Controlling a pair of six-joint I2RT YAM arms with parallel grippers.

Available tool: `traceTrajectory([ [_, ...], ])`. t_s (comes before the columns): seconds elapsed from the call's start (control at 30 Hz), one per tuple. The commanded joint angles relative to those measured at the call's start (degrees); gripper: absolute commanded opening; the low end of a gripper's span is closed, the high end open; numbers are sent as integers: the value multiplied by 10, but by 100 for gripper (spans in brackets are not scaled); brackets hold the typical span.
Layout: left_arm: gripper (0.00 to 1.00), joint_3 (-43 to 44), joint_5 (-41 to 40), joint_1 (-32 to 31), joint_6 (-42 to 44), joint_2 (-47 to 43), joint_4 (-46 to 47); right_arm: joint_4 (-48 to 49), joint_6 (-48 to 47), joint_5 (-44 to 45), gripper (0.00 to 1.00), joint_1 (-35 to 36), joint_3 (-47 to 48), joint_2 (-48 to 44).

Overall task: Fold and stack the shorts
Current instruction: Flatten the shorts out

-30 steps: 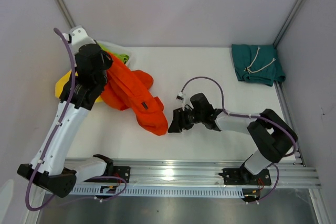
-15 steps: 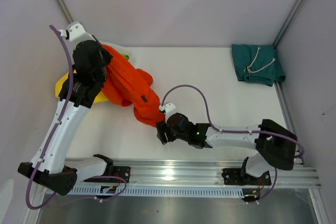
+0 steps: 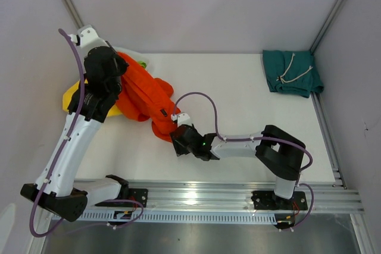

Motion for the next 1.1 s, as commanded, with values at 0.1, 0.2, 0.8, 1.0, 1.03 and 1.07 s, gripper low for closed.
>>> traceTrajectory([
  [0.1, 0, 0, 3, 4, 12, -14, 36, -14, 34, 44, 63, -2, 44, 27],
  [0.2, 0, -2, 4, 4, 12, -13, 36, -12, 38, 52, 62, -2, 57, 41],
  [0.8, 0, -8, 4, 4, 13, -7, 40, -2, 49, 103, 43, 1, 107, 120],
  [1.0, 0, -8, 4, 4, 14, -8, 40, 37, 38, 135, 25, 5, 100, 114],
  [1.03, 0, -7, 4, 4, 15, -8, 41, 41, 37, 140, 23, 4, 97, 111],
  [1.07, 0, -8, 4, 4, 16, -7, 41, 52, 31, 140, 14, 5, 93, 105],
])
